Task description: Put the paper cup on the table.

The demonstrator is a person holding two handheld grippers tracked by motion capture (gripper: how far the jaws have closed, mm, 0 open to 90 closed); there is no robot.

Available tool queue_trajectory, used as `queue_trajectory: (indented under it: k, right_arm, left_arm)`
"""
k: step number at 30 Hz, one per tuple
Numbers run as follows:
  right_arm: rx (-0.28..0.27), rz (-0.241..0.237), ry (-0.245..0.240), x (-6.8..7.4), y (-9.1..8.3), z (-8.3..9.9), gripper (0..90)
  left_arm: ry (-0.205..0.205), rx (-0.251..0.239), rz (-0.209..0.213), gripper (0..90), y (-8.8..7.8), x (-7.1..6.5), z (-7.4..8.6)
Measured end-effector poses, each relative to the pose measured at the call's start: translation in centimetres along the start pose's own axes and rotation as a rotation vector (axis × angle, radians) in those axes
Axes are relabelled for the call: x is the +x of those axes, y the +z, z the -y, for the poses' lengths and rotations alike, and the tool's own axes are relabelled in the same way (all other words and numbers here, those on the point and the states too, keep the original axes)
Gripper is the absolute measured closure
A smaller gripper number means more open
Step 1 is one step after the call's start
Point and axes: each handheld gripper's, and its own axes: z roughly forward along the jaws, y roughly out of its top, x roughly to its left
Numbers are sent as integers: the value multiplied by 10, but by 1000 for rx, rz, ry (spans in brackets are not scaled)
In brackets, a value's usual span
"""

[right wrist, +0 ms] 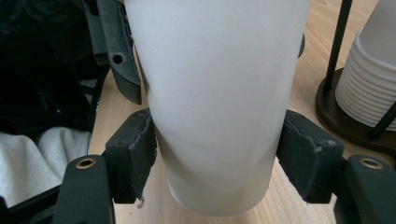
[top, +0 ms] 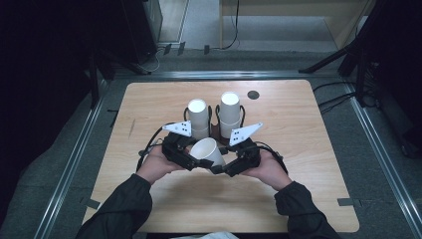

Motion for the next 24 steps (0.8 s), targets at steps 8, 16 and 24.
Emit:
queue_trajectory:
  k: [8,16,24]
  right_arm:
    - [15,6,-3,1,1,0,305]
    - [36,19,-9,1,2,1,254]
    - [45,21,-4,0,4,2,255]
  left_arm:
    - [7,15,-6,238,0,0,-1]
    - [9,27,-17,252,-1,0,-1]
    - [8,32,-27,259,-1,0,-3]
